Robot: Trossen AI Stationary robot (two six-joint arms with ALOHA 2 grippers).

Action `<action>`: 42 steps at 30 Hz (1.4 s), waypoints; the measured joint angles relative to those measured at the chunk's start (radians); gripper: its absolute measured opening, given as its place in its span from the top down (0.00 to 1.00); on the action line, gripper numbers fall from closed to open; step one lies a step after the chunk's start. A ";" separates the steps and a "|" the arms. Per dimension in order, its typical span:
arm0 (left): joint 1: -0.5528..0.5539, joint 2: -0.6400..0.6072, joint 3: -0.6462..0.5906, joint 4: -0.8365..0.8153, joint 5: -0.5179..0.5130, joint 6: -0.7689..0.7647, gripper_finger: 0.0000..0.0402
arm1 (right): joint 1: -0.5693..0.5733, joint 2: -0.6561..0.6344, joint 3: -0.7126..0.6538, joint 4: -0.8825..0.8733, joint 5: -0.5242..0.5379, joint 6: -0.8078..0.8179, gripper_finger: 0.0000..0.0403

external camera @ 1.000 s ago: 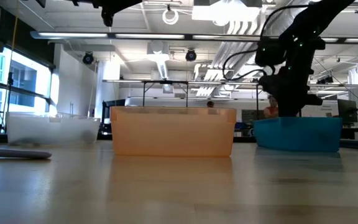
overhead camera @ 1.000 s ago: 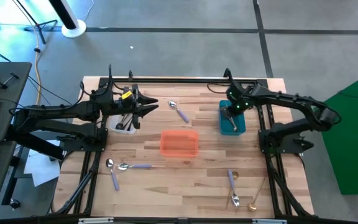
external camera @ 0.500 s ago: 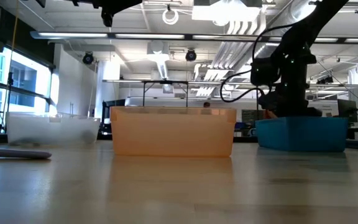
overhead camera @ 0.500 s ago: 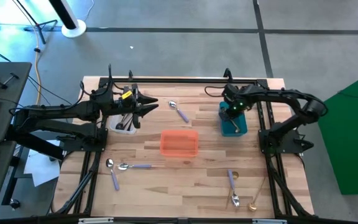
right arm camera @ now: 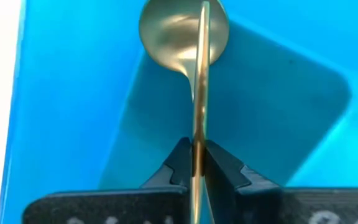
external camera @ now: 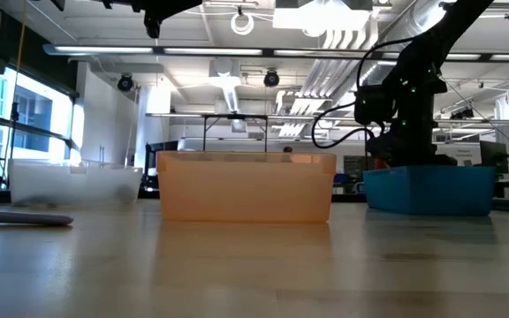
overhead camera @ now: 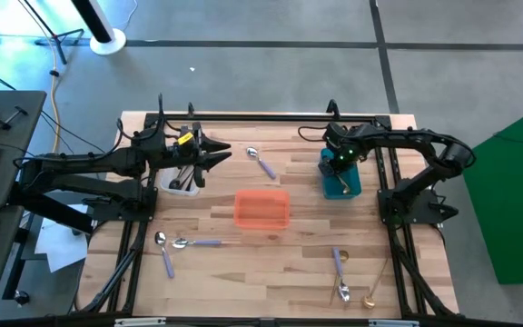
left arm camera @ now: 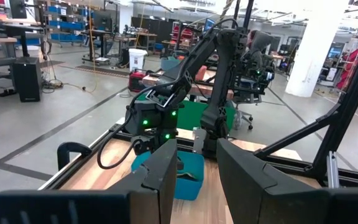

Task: Sort silverware by color (type)
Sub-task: Put the left gold spoon into the blue bin

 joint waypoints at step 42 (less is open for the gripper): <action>0.000 0.000 0.000 0.000 0.000 0.000 0.74 | 0.002 -0.004 -0.003 0.010 -0.008 0.051 0.75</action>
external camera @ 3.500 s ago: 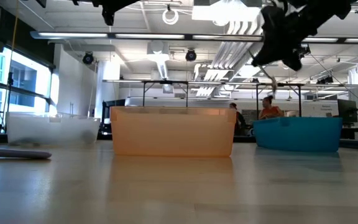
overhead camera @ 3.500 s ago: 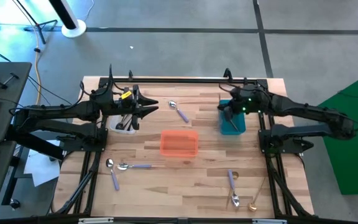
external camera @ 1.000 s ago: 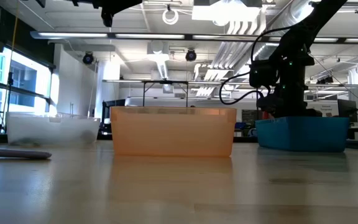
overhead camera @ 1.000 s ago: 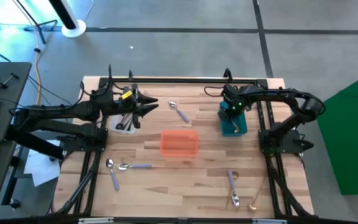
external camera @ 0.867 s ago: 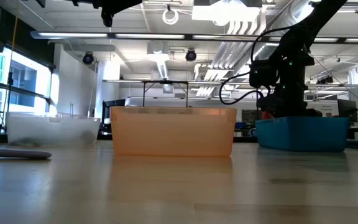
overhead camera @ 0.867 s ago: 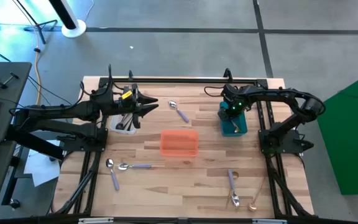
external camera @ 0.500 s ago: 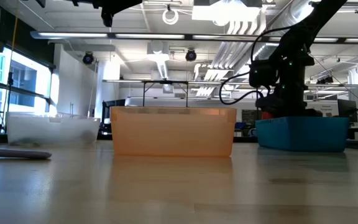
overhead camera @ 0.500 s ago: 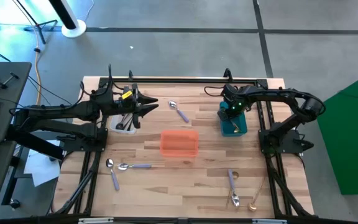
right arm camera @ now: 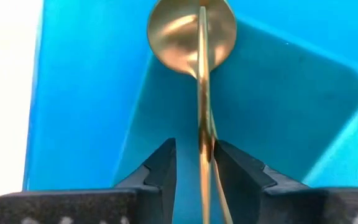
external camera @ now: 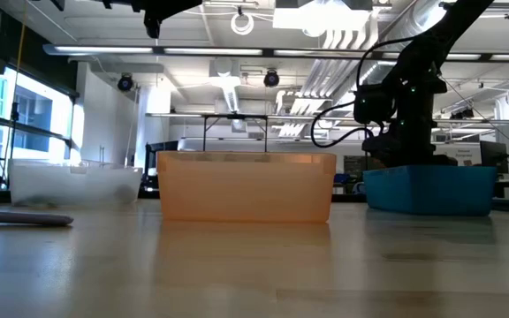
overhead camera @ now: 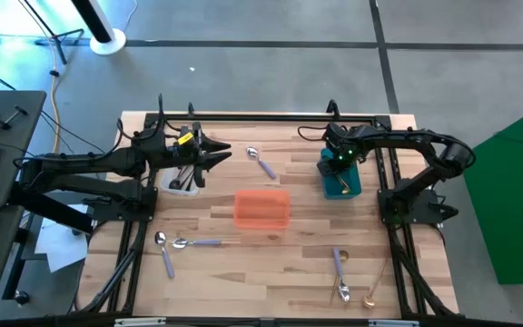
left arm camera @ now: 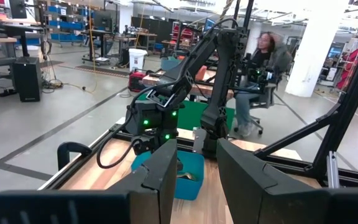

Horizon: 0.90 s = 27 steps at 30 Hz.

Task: Sort silverware by color (type)
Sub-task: Put the left gold spoon into the blue bin, then put the right gold spoon into the blue bin

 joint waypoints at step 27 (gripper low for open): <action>0.000 0.000 0.000 0.000 0.000 0.001 0.74 | -0.002 -0.080 -0.004 -0.019 -0.027 -0.008 0.75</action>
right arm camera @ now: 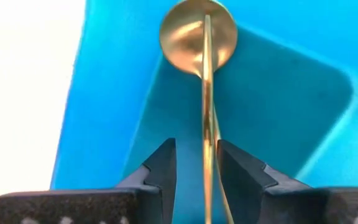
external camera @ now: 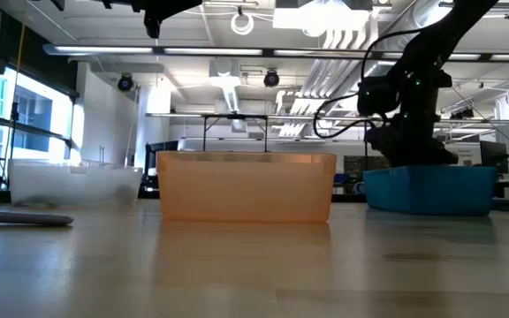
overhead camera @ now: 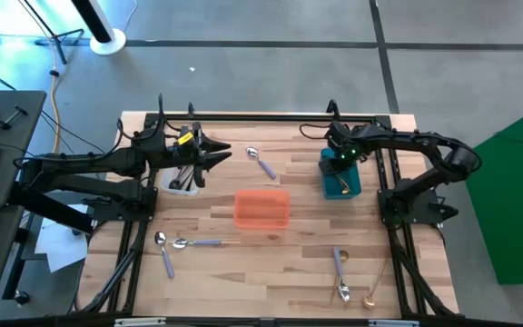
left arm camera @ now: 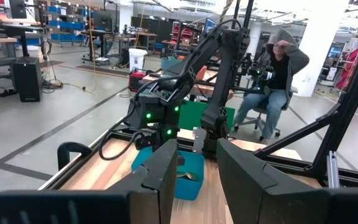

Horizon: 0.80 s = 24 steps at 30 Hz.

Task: Sort silverware by color (type)
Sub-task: Put the right gold spoon into the blue bin

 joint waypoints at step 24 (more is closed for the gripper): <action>0.000 0.000 0.000 0.000 0.000 -0.001 0.74 | 0.000 -0.363 0.003 -0.032 -0.016 0.030 0.75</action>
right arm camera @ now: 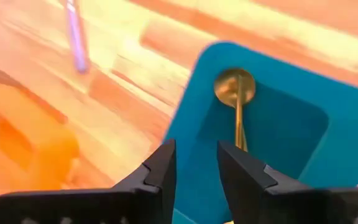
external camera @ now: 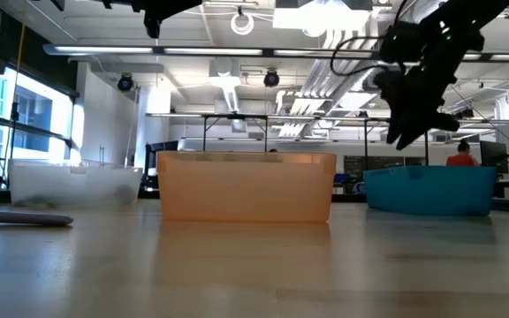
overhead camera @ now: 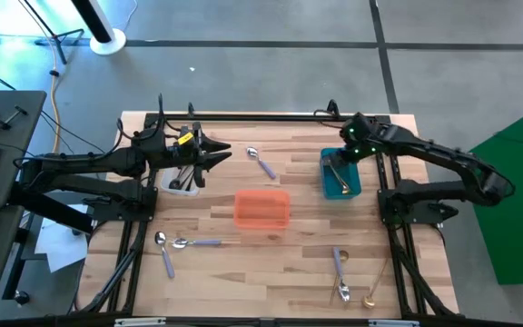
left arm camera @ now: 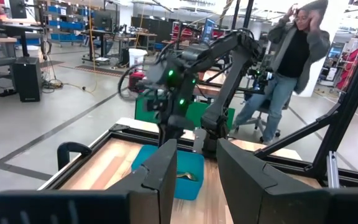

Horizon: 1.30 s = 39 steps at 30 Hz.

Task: Sort silverware by color (type)
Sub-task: Put the right gold spoon into the blue bin

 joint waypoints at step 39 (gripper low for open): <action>0.000 0.000 0.000 0.002 0.000 -0.002 0.74 | 0.124 -0.297 0.002 0.769 -0.185 -0.249 0.75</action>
